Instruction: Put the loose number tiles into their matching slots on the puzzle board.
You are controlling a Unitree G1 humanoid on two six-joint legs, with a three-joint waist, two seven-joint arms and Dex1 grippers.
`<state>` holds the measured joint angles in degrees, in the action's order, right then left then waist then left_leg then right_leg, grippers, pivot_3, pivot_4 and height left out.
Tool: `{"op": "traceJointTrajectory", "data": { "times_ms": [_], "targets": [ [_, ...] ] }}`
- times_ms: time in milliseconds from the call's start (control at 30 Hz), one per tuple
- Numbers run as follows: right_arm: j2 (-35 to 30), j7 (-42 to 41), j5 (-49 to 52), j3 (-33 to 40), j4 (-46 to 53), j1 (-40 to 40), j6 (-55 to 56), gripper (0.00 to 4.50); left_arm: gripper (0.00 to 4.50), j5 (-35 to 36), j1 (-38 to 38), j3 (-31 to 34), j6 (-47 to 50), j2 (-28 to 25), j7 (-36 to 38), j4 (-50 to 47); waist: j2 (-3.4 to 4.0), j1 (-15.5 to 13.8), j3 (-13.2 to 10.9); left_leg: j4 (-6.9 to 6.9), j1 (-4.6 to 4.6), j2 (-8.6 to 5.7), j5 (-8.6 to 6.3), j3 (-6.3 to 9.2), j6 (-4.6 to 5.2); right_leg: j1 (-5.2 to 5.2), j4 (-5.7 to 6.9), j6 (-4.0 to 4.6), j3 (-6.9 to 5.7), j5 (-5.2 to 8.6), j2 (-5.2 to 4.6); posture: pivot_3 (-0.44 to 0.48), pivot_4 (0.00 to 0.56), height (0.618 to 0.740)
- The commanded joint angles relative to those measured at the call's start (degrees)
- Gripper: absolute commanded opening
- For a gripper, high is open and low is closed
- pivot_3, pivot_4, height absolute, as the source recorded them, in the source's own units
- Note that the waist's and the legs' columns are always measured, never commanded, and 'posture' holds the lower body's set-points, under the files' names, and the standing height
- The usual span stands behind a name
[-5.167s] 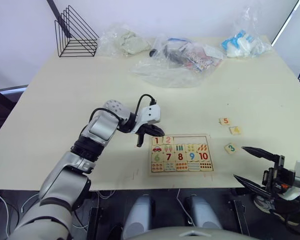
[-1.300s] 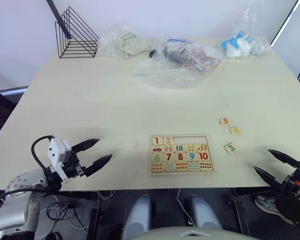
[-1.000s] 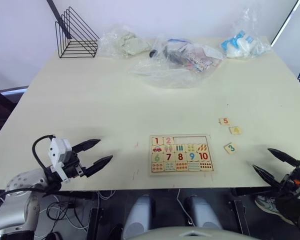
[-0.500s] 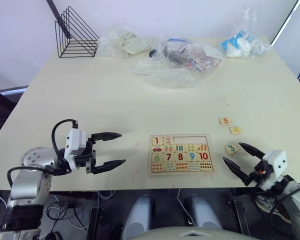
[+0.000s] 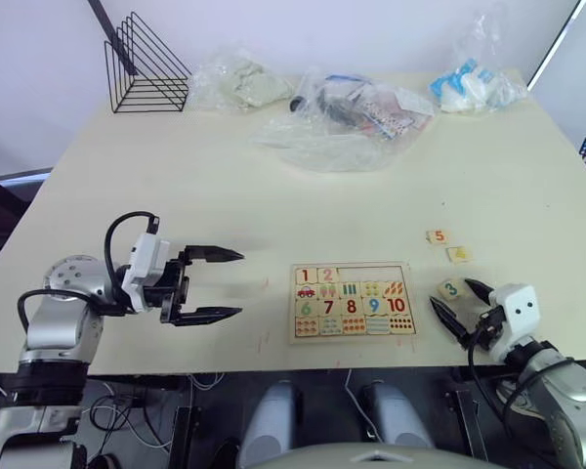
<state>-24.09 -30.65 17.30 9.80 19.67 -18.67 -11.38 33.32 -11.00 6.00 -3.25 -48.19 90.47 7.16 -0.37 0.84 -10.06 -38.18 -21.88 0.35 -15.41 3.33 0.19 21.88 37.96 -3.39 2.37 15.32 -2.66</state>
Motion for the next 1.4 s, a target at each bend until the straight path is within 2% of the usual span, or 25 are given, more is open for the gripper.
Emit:
{"op": "traceJointTrajectory", "data": {
  "times_ms": [33, 100, 300, 600, 767, 867, 933, 1000, 1067, 1300, 1400],
  "targets": [
    [-0.4, 0.8, -0.7, 0.6, 1.3, -0.1, 0.1, 2.32, 4.5, 2.6, -0.8, -0.7, -2.3, -1.8, 2.0, 1.2, 0.0, 0.0, 0.0, 0.0, 0.0, 0.0, 0.0, 0.0, 0.0, 0.0, 0.0, 0.0, 0.0, 0.0, 0.0, 0.0, 0.15, 0.74],
    [-0.4, 0.7, -0.8, 0.7, 1.6, -0.5, 0.6, 1.48, 4.5, 3.2, -0.8, -1.4, -3.2, -2.2, 2.0, 2.1, 0.0, 0.0, 0.0, 0.0, 0.0, 0.0, 0.0, 0.0, 0.0, 0.0, 0.0, 0.0, 0.0, 0.0, 0.0, 0.0, 0.15, 0.74],
    [2.8, 3.9, -0.2, 0.8, 7.5, -5.1, 0.6, 1.48, 4.5, 4.2, -1.7, -2.5, -4.9, -2.5, 2.0, 3.6, 0.0, -0.2, 0.0, 0.0, -0.04, -0.01, 0.0, 0.02, 0.0, 0.01, 0.01, 0.0, -0.04, 0.01, 0.0, 0.0, 0.15, 0.74],
    [12.6, 17.6, -4.7, -5.3, 18.2, -12.7, -5.3, 1.48, 4.5, 4.6, -3.0, -4.0, -5.2, -2.1, 2.0, 3.4, -0.23, -0.5, 0.1, 0.15, -0.15, 0.02, 0.0, 0.13, 0.0, 0.11, 0.0, 0.17, -0.35, 0.1, 0.05, 0.0, 0.15, 0.74],
    [16.5, 22.8, -4.5, -5.8, 19.2, -13.8, -9.3, 1.48, 4.5, 4.4, -4.6, -5.1, -5.4, -1.9, 2.0, 4.5, -0.28, -0.5, 0.1, 0.36, -0.88, 0.01, 0.03, 0.43, -0.04, 0.86, 0.16, 0.48, -0.78, 0.26, 0.12, 0.0, 0.15, 0.74],
    [16.3, 22.5, -3.8, -5.5, 18.6, -13.3, -10.1, 1.48, 4.5, 4.5, -5.4, -5.8, -5.5, -1.9, 2.0, 4.9, -0.37, -0.2, 0.2, 0.37, -0.89, 0.01, 0.03, 0.39, -0.04, 0.85, 0.11, 0.47, -0.77, 0.26, 0.12, 0.0, 0.15, 0.74],
    [15.8, 22.1, -3.4, -5.2, 18.0, -13.0, -10.2, 2.52, 4.5, 4.6, -5.8, -6.1, -5.7, -1.9, 2.0, 5.1, -0.47, -0.2, 0.2, 0.37, -0.89, 0.0, 0.02, 0.38, -0.04, 0.84, 0.08, 0.47, -0.77, 0.26, 0.11, 0.0, 0.15, 0.74],
    [15.4, 21.5, -2.8, -4.4, 17.2, -12.7, -9.3, 3.37, 4.5, 4.7, -6.1, -6.3, -5.8, -1.8, 2.0, 5.3, -0.61, -0.2, 0.3, 0.36, -0.88, 0.0, 0.02, 0.39, -0.04, 0.83, 0.08, 0.47, -0.79, 0.26, 0.12, 0.0, 0.15, 0.74],
    [14.9, 20.0, -2.0, -3.5, 16.7, -13.0, -7.1, 4.46, 4.5, 4.8, -6.1, -6.4, -5.9, -1.7, 2.0, 5.4, -0.72, -0.2, 0.4, 0.35, -0.88, 0.0, 0.02, 0.39, -0.04, 0.81, 0.08, 0.46, -0.79, 0.25, 0.11, 0.0, 0.15, 0.74],
    [10.8, 10.7, 2.5, 1.1, 16.6, -15.1, 1.2, 4.46, 4.5, 5.0, -4.7, -5.4, -5.8, -1.6, 2.0, 4.4, -0.58, 0.0, 0.3, 0.17, -0.82, -0.03, 0.02, 0.24, -0.03, 0.74, 0.15, 0.4, -0.73, 0.22, 0.01, 0.0, 0.15, 0.74],
    [5.9, 1.5, 8.6, 4.2, 16.4, -15.9, 2.6, 4.46, 4.5, 5.2, -4.0, -4.9, -5.6, -1.5, 2.0, 3.8, -0.55, 0.1, 0.3, 0.13, -0.77, -0.01, 0.02, 0.22, -0.03, 0.74, 0.23, 0.41, -0.73, 0.23, 0.04, 0.0, 0.15, 0.74]
  ]
}}
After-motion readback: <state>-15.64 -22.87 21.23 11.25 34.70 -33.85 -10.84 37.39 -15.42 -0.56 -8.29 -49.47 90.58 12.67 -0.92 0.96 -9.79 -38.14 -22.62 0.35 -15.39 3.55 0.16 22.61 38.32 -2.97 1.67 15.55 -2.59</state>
